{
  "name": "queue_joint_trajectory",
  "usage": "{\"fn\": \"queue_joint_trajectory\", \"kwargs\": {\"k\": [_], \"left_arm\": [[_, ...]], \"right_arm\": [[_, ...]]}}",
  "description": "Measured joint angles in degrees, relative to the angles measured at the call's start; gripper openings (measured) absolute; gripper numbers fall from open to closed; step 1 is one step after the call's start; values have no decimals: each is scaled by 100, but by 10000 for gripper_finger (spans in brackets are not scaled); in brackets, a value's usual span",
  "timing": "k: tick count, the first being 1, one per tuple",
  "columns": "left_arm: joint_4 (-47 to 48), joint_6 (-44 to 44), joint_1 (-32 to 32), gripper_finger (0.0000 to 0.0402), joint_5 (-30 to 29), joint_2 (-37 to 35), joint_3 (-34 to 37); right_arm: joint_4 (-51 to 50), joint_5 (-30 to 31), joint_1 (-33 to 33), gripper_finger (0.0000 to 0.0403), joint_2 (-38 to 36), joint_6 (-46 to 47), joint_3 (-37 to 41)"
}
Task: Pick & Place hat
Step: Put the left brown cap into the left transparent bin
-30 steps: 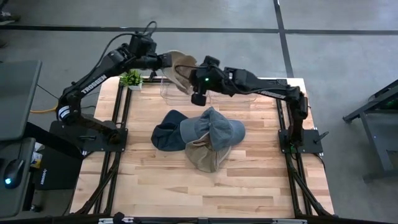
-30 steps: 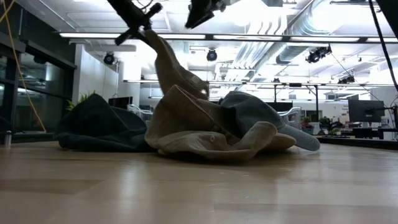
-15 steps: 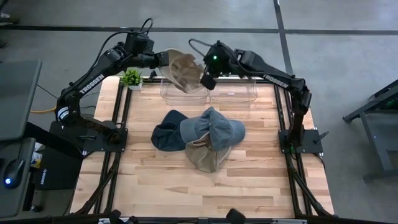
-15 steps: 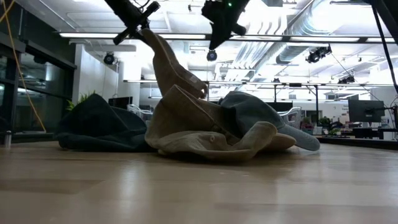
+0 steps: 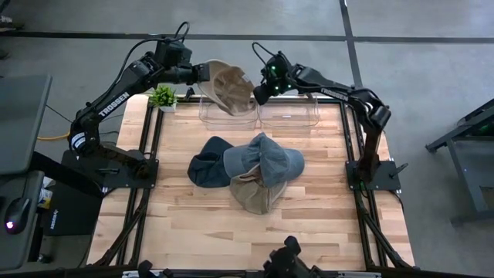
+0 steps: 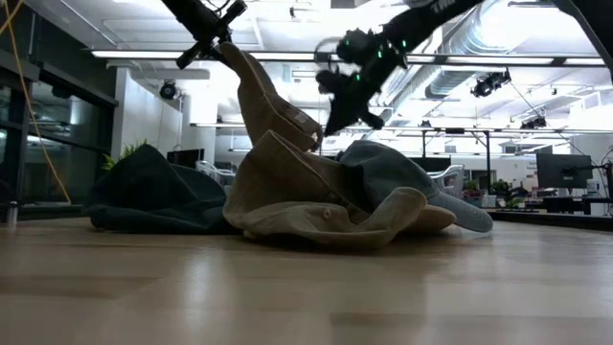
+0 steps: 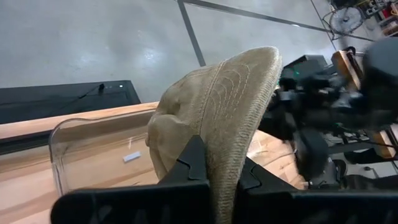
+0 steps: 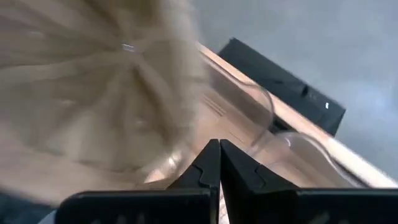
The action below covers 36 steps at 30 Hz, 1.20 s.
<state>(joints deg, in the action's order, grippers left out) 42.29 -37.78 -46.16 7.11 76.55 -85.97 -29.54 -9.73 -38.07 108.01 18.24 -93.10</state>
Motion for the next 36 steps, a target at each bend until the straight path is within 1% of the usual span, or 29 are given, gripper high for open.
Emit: {"fn": "queue_joint_trajectory", "kwargs": {"k": [3,5,8,17,25,31,36], "left_arm": [[-12,0,1,0,2,0,0],[-12,0,3,0,2,0,0],[-15,0,3,0,2,0,0],[-101,-2,3,0,126,2,0],[-130,-20,5,0,484,4,0],[-340,-48,10,0,846,20,0],[-768,-164,155,0,1053,58,0]], "right_arm": [[454,-25,-76,0,-14,219,342],[579,-31,-106,0,-19,265,518],[860,-349,-108,0,-1,477,695],[1908,-888,266,0,-7,883,706],[3097,-1000,362,0,-7,1507,647],[3624,-1016,440,0,-7,1779,644],[3668,-808,495,0,-10,1782,644]]}}
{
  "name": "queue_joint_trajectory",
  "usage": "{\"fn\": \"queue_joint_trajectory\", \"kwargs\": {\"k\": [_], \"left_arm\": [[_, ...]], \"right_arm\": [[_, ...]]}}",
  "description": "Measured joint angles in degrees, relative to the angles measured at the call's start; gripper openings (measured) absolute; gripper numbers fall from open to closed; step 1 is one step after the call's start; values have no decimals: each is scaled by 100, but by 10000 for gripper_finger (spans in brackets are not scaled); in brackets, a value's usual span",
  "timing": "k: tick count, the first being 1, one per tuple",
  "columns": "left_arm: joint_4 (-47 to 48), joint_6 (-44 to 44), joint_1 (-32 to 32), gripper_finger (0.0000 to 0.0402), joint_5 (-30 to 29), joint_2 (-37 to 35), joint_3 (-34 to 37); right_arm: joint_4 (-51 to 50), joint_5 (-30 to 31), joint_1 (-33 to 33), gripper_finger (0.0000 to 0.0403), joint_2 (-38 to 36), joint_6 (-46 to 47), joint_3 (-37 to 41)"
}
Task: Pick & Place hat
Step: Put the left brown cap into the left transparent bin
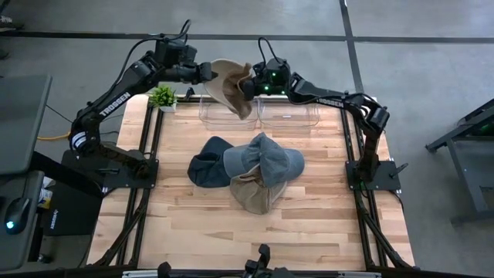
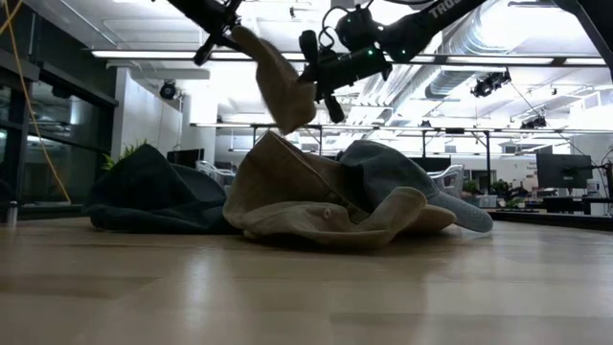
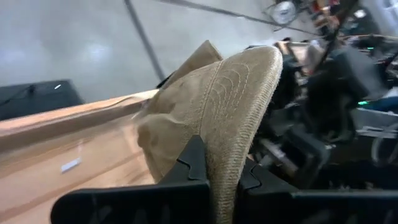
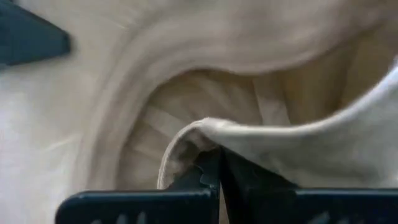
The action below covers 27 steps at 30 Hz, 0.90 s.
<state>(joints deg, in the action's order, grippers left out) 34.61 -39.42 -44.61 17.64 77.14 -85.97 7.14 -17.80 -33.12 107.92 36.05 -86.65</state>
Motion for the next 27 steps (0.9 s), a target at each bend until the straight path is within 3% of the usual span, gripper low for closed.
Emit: {"fn": "queue_joint_trajectory", "kwargs": {"k": [13,27], "left_arm": [[-779,-420,221,0,340,87,0],[-1051,-535,489,0,138,370,4]], "right_arm": [[321,292,157,0,2,118,0],[148,147,199,0,0,-105,0]]}}
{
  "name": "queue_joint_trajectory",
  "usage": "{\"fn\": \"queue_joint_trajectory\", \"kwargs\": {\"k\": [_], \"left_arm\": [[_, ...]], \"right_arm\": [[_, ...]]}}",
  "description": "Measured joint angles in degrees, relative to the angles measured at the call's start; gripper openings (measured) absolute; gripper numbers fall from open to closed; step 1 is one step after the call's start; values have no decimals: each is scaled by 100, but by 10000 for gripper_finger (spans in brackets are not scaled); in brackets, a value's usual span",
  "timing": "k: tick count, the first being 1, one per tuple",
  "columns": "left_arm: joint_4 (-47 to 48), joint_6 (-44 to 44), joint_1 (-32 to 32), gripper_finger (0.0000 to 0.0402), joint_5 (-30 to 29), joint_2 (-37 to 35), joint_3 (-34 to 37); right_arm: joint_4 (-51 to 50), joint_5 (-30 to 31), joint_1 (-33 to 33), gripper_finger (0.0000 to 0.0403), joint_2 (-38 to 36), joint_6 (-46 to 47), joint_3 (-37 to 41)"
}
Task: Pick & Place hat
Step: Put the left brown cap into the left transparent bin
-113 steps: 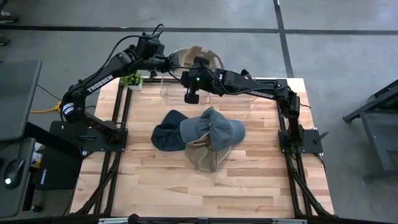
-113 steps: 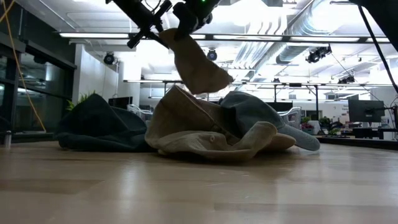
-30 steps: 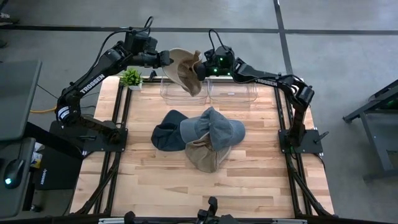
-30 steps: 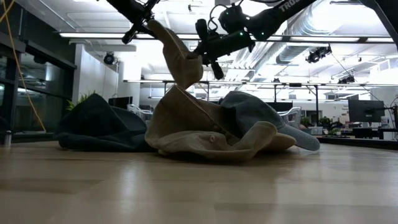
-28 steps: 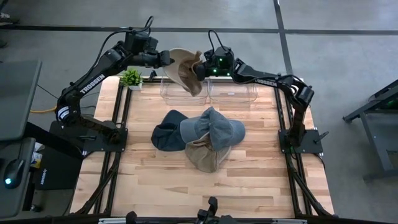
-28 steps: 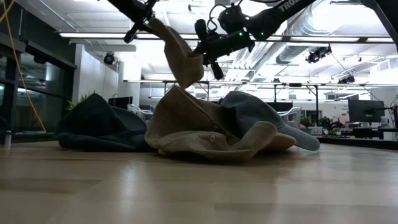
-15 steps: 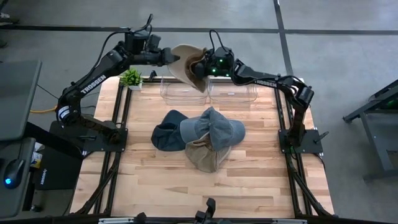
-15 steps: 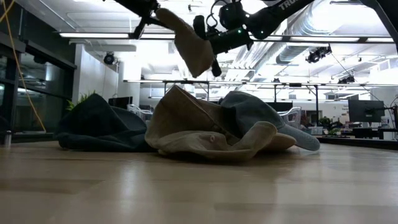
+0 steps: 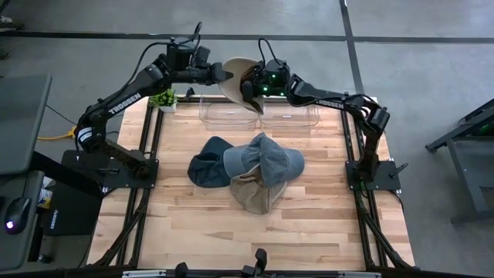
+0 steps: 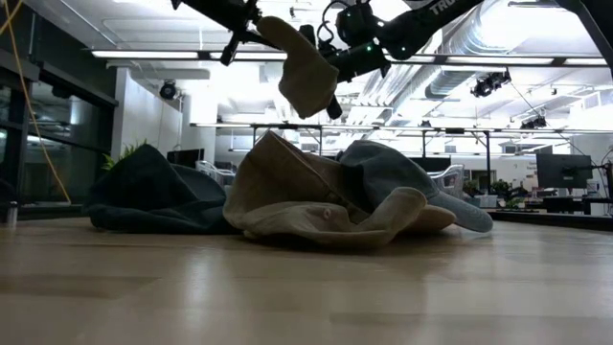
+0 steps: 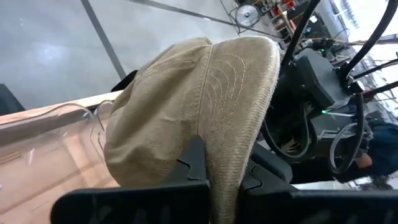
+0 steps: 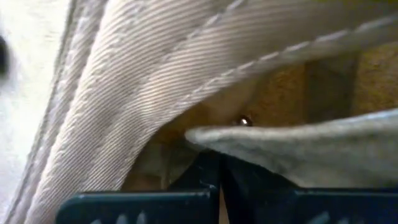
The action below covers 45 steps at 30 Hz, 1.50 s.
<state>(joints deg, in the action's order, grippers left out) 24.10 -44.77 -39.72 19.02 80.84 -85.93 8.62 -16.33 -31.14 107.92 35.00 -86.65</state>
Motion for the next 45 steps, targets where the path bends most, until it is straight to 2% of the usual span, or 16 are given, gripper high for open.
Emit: {"fn": "queue_joint_trajectory", "kwargs": {"k": [4,7,16,21,26,35,45], "left_arm": [[69,93,-139,0,4,-118,0],[111,106,-201,0,-4,-179,-9],[265,243,-201,0,-85,-162,-4],[468,385,-249,0,-268,-162,-4],[628,427,-522,0,-143,-190,-4],[907,624,-826,0,110,-201,-4],[1145,856,-831,0,118,-203,-4]], "right_arm": [[33,-76,9,2,2,-125,0],[37,-258,7,24,2,-338,0],[29,-275,-88,164,4,-298,0],[-25,-423,-161,210,4,-211,0],[-119,-521,-188,220,4,-229,0],[-367,-523,-268,207,4,-300,2],[-484,-507,-468,202,4,-163,2]]}}
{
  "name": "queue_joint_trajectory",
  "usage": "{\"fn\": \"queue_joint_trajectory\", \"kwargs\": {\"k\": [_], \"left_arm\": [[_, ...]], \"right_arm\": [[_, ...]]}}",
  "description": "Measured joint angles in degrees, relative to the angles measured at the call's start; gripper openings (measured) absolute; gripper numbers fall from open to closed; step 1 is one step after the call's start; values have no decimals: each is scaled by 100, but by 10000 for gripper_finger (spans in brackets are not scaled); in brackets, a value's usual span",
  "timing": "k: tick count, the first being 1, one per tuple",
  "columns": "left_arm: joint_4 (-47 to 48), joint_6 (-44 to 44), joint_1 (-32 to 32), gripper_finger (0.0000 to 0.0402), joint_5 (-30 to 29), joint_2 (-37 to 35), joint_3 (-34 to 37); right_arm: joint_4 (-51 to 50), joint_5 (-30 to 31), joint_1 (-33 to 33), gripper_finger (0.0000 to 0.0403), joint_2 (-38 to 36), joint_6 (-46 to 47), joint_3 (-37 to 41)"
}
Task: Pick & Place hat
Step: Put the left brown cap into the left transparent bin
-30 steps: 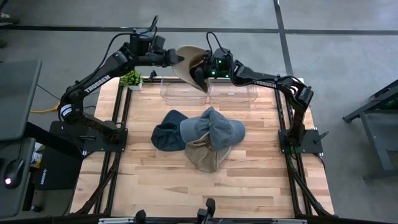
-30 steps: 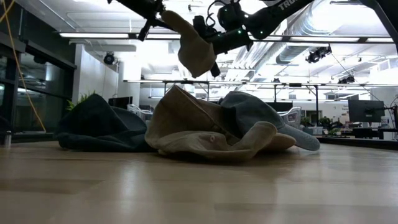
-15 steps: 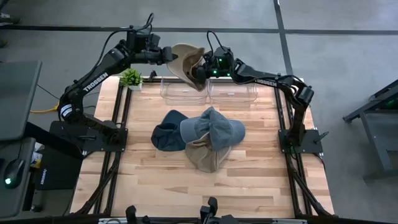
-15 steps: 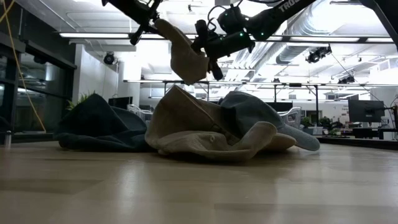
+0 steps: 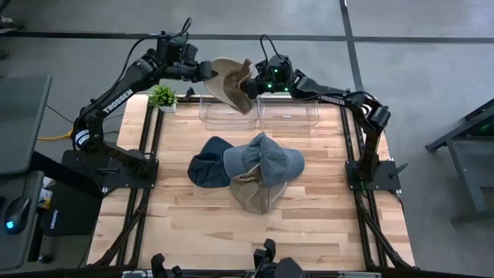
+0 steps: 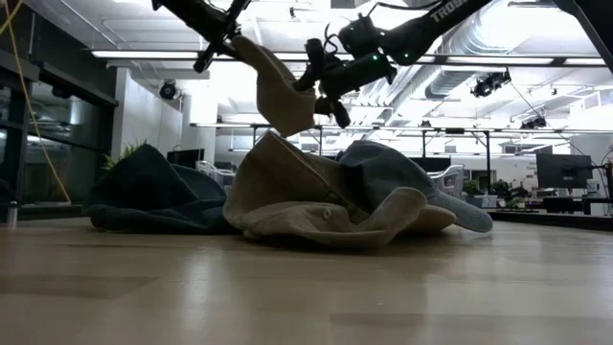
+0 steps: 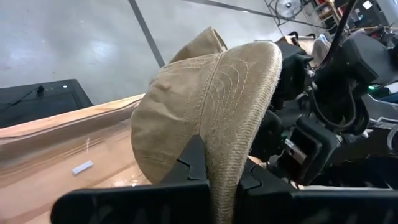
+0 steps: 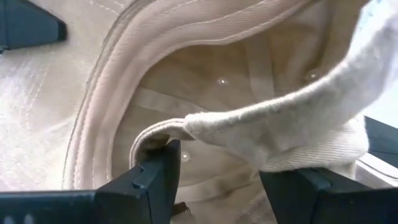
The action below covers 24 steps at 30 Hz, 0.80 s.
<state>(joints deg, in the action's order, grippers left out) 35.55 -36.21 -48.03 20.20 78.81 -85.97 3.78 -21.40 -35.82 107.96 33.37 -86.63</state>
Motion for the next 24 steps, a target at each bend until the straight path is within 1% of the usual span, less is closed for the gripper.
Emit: {"fn": "queue_joint_trajectory", "kwargs": {"k": [3,6,9,11,14,15,20,24], "left_arm": [[2,2,-2,0,-19,-1,0],[10,37,-2,0,-19,-2,0],[17,42,-2,0,-35,0,0],[27,42,-13,0,-110,0,0],[123,56,-133,0,-60,-1,0],[167,88,-175,0,-25,-2,0],[319,180,-331,0,28,0,0],[315,215,-350,0,33,0,0]], "right_arm": [[-9,-36,-23,190,0,93,0],[-18,-84,-21,161,0,134,0],[-16,-197,-19,114,0,205,0],[-18,-233,-19,77,0,259,0],[-50,-250,-19,20,0,242,0],[-66,-278,-19,10,-2,233,0],[-262,-298,-19,6,-13,270,0],[-656,-111,-30,3,-71,207,0]]}}
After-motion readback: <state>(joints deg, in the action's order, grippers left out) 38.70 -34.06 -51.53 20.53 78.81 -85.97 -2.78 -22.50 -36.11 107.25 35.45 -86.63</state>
